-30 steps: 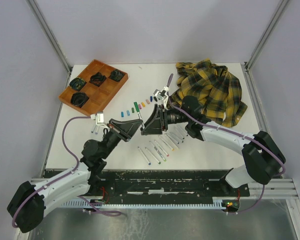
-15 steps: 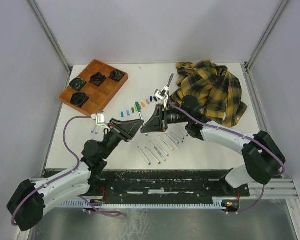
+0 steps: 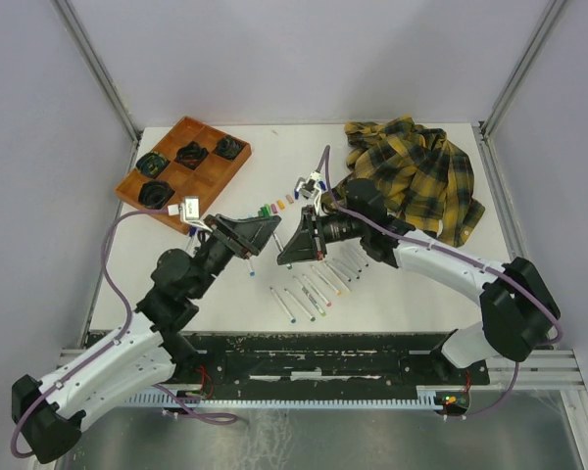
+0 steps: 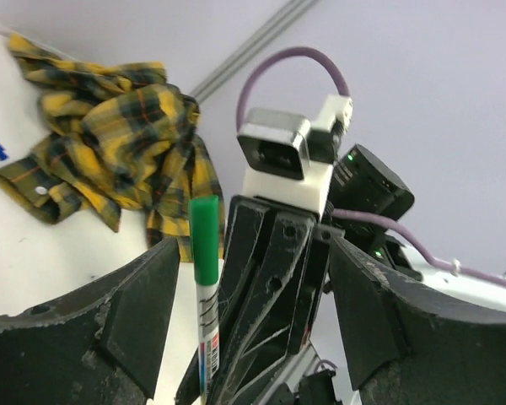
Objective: Open the pen caps
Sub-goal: Pick up the pen from the center of the board, then open the pen cap from the pen, then place the pen cap at the center of the board.
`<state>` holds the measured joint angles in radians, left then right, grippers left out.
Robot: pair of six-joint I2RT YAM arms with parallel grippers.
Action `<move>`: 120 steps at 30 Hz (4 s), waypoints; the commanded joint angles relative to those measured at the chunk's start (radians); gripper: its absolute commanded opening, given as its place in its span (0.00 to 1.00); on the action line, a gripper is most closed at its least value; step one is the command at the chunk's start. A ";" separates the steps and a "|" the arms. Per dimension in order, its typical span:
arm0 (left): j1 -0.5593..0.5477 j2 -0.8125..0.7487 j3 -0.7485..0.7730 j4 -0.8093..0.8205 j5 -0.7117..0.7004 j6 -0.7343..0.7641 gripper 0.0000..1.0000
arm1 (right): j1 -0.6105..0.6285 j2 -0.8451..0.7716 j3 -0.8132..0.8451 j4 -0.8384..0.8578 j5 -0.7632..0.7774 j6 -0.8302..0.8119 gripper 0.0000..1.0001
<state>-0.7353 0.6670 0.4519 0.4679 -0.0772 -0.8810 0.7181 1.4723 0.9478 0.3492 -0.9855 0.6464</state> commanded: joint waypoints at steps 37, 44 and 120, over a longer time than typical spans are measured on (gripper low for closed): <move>0.005 0.196 0.255 -0.341 0.044 0.122 0.03 | -0.013 -0.034 0.107 -0.232 0.012 -0.119 0.41; 0.005 0.184 0.208 -0.238 0.075 0.118 0.03 | -0.024 -0.030 0.087 -0.146 -0.024 -0.044 0.31; 0.448 1.202 0.732 -0.826 -0.315 0.482 0.13 | -0.016 0.050 0.213 -0.526 0.001 -0.340 0.00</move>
<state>-0.2955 1.8549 1.1439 -0.3473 -0.4061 -0.4522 0.7063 1.5391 1.1110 -0.1944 -0.9855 0.3237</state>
